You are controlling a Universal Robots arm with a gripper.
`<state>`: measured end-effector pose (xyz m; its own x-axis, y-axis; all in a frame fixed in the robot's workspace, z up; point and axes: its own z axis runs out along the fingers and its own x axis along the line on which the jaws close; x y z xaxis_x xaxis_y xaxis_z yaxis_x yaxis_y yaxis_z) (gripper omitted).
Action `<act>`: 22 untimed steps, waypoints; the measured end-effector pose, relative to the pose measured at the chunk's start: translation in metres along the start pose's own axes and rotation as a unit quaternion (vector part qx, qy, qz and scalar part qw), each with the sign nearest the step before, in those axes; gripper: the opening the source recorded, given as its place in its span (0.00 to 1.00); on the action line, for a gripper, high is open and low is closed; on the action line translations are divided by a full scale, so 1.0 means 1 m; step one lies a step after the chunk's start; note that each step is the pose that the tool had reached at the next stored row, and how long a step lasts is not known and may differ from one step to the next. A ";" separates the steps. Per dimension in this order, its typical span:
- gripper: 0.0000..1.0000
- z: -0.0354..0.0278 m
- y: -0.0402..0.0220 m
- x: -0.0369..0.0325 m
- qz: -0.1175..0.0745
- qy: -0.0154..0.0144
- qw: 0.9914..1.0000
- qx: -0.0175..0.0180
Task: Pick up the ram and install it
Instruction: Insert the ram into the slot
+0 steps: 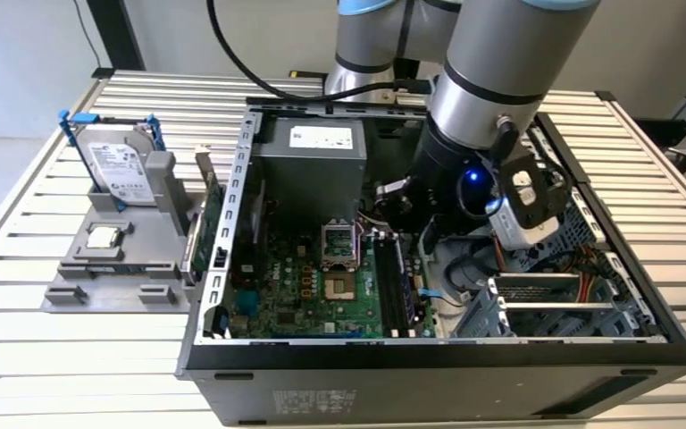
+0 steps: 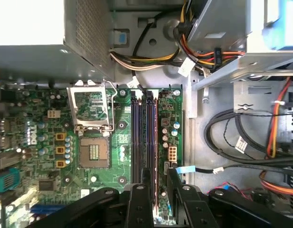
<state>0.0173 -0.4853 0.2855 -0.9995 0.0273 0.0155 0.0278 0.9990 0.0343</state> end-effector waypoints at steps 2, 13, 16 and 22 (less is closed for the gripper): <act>1.00 -0.0001 0.0000 0.0000 0.000 0.000 1.000 0.000; 0.00 -0.0008 0.0000 0.0000 0.000 0.000 1.000 0.000; 0.00 -0.0019 0.0000 0.0000 0.000 0.000 1.000 0.000; 0.00 -0.0022 0.0001 0.0000 0.000 0.000 1.000 0.000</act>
<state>0.0173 -0.4853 0.2877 -0.9995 0.0274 0.0155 0.0279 0.9990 0.0345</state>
